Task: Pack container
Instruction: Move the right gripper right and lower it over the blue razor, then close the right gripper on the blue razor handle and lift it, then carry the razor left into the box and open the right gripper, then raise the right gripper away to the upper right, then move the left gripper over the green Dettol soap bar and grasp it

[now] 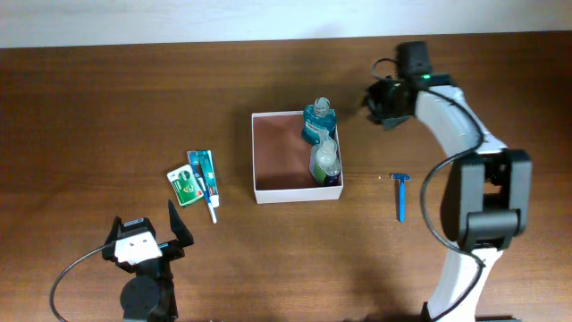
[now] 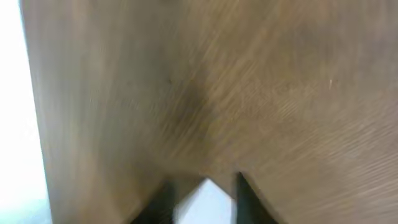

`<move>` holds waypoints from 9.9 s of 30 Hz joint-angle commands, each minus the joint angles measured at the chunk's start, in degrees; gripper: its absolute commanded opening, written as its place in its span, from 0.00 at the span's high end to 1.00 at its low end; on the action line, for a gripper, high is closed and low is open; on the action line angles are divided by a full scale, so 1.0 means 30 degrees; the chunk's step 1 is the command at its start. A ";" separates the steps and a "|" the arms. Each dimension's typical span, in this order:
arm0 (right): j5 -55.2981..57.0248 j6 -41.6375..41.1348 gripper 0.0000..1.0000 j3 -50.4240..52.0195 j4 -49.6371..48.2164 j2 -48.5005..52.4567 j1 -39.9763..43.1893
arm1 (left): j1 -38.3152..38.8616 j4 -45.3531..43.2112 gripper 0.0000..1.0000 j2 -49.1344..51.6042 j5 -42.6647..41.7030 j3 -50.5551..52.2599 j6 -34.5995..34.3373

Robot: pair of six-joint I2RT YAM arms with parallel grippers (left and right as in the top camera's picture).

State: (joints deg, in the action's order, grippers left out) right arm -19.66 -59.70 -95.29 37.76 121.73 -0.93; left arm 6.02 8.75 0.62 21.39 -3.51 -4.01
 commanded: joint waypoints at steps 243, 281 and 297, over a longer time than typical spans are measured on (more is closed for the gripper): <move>0.9406 1.4819 0.01 -1.4586 1.6772 -0.3235 0.3002 | -0.1421 1.6385 0.01 3.1000 -1.0178 -2.7234 -0.3869; 0.9413 1.4819 0.01 -1.4586 1.6772 -0.3235 0.3330 | -0.2419 1.2706 0.06 3.4920 -0.6331 -2.0771 -0.6419; 0.9413 1.4819 0.01 -1.4586 1.6772 -0.3235 0.3330 | -0.3228 1.0513 0.27 3.4935 -0.6186 -2.0677 -0.6411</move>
State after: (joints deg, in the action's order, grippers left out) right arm 8.69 -15.20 -138.69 88.25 112.03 8.71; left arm -3.40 41.43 104.60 2.04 -65.71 -23.57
